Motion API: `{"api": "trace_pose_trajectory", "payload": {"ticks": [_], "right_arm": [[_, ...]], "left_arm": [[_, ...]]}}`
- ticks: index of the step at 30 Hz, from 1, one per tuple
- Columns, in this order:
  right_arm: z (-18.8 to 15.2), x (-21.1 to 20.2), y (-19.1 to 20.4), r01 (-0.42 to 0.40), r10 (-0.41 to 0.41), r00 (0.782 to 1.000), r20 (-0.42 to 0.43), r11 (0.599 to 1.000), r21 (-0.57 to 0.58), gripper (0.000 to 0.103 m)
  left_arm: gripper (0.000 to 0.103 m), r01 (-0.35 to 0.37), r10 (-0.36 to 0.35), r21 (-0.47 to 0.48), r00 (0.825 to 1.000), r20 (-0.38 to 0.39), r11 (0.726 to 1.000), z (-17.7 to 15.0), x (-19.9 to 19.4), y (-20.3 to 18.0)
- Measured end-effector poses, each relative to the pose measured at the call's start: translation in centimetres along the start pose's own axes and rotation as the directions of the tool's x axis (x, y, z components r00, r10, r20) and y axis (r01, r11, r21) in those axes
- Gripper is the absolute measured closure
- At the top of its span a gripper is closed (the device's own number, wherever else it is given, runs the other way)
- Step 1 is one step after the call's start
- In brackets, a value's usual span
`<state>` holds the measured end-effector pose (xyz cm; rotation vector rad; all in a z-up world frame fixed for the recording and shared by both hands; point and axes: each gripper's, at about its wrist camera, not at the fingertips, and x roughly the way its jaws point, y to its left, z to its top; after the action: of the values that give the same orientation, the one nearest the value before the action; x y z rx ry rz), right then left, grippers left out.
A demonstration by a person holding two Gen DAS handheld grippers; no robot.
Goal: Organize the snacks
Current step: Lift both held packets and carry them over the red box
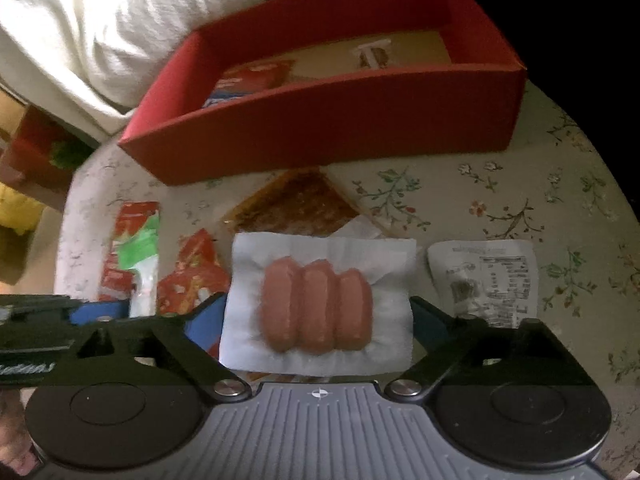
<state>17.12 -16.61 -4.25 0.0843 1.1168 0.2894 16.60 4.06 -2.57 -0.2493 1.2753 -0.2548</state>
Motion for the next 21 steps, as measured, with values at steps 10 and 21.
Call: {"api": "trace_pose_trajectory", "payload": {"ticks": [10,21], "right_arm": [[-0.8,0.3,0.1,0.028,-0.027,0.999,0.033,0.999,-0.03,0.0],[-1.1,-0.9,-1.2,-0.015,0.015,0.997,0.071,1.0,0.005,0.012]], "left_arm": [[0.073,-0.048,0.048,-0.011,0.999,-0.008,0.999,-0.3,1.4,0.2],[0.075,-0.058,0.058,0.014,0.998,0.022,0.998,-0.3,0.8,-0.5]]}}
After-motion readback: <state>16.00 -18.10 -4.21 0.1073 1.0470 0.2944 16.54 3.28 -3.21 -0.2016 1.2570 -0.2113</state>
